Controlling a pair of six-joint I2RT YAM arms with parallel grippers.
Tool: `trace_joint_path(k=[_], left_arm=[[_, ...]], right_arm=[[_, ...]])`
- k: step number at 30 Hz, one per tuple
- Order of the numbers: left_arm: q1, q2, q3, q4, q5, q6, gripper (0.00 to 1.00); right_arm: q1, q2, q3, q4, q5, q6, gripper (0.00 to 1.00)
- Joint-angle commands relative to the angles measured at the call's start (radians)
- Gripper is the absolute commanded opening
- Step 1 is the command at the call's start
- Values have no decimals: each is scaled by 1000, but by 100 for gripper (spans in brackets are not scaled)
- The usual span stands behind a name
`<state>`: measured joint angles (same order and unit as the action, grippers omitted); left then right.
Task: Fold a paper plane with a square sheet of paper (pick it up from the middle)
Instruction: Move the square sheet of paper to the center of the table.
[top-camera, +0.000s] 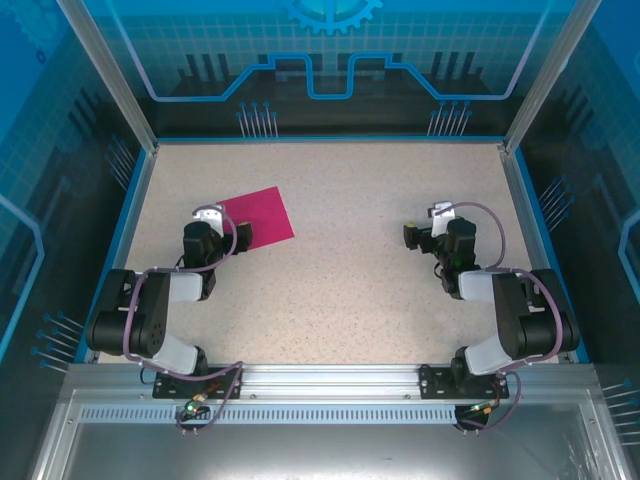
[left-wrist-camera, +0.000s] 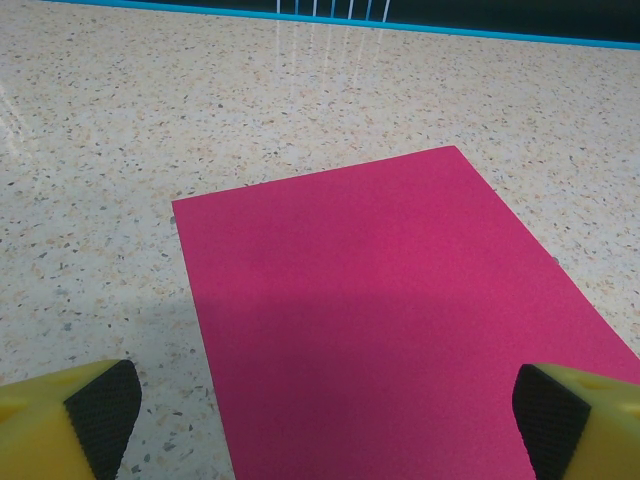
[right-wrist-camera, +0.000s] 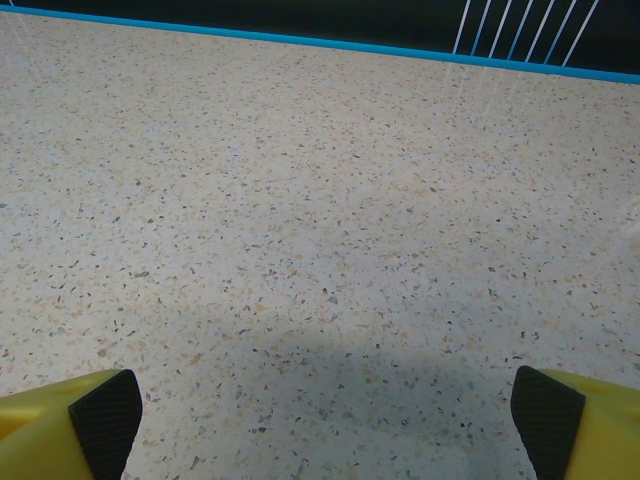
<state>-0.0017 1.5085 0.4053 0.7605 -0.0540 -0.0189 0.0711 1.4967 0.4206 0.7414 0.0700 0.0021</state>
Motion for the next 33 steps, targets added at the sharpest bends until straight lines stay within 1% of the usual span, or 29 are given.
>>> trace_joint_path(k=[1,3,5,8,10,12,13,15,17,19,23,25,27,29,33], left_arm=[[8,4,13,19,24,14,99],[7,-13,13,11,3,3,99],[8,-65,29,-58,-52,-21,99],[8,-156,104,-287,-196,-92,99],[8,-206,135,-384,-246,-144,99],[8,-244,187,-513,-264,-210,99],[8,-257,233,-609,-271,-249,99],[8,-263,311,-771,-270,-307,99],[8,-266,377,-894,-262,-362,99],[8,-280,402,-954,-245,-398,99],[9,-326,421,-1011,-165,-443,99],[9,-345,430,-1033,-140,-457,99],[10,-364,439,-1058,-138,-477,99],[11,-384,439,-1071,-134,-487,99],[13,-403,436,-1091,-137,-481,99]], right_arm=[[-14,4,14,4,-9,-9,99],[-6,-13,22,-23,0,-18,99],[22,-66,59,-122,28,-41,99],[46,-131,129,-290,73,-50,99],[72,-158,204,-427,92,-34,99],[109,-157,306,-615,98,20,99],[128,-143,363,-704,90,55,99],[181,-103,451,-812,79,90,99],[257,-48,539,-880,109,155,99],[334,17,621,-945,120,226,99],[503,204,825,-1054,128,312,99],[566,307,932,-1102,145,355,99],[613,409,1037,-1137,153,389,99],[659,516,1152,-1199,190,404,99],[718,713,1388,-1335,262,404,99]])
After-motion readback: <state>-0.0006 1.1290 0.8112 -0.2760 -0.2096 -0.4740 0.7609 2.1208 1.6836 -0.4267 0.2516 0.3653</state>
